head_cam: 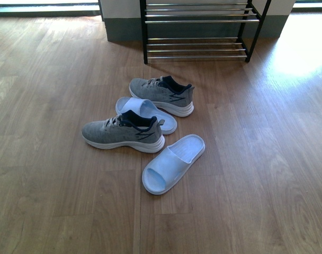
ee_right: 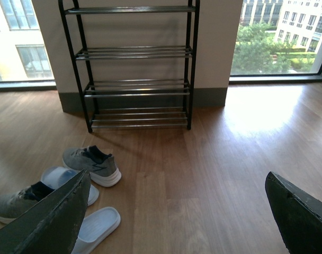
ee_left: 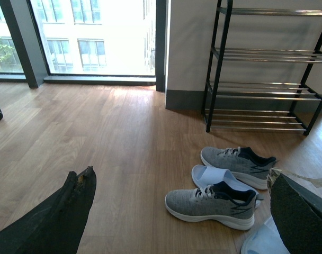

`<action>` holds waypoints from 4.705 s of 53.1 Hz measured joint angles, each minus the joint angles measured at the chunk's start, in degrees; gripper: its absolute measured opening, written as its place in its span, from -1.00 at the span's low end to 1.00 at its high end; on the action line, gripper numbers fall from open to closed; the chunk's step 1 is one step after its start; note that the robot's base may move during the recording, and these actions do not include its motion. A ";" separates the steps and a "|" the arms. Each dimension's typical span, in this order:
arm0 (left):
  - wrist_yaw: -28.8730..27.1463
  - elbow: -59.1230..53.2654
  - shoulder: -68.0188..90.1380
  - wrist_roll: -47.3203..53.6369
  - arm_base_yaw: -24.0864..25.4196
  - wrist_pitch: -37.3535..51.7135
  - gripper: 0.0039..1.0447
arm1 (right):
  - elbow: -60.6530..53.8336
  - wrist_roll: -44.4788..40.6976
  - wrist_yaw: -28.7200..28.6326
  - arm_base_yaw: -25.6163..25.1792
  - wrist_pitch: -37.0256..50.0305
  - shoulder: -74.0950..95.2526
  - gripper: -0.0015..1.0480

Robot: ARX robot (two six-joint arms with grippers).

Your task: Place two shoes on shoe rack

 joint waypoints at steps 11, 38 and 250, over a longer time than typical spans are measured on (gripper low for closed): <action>0.13 0.00 0.00 0.00 0.00 0.00 0.83 | 0.00 0.02 0.24 0.00 0.00 0.00 0.82; -0.07 0.00 0.00 0.00 0.00 0.00 0.83 | 0.00 0.00 0.00 0.00 0.00 0.00 0.82; 0.07 0.00 0.00 0.00 0.00 0.00 0.83 | 39.04 -12.76 -10.08 25.27 46.90 129.28 -0.97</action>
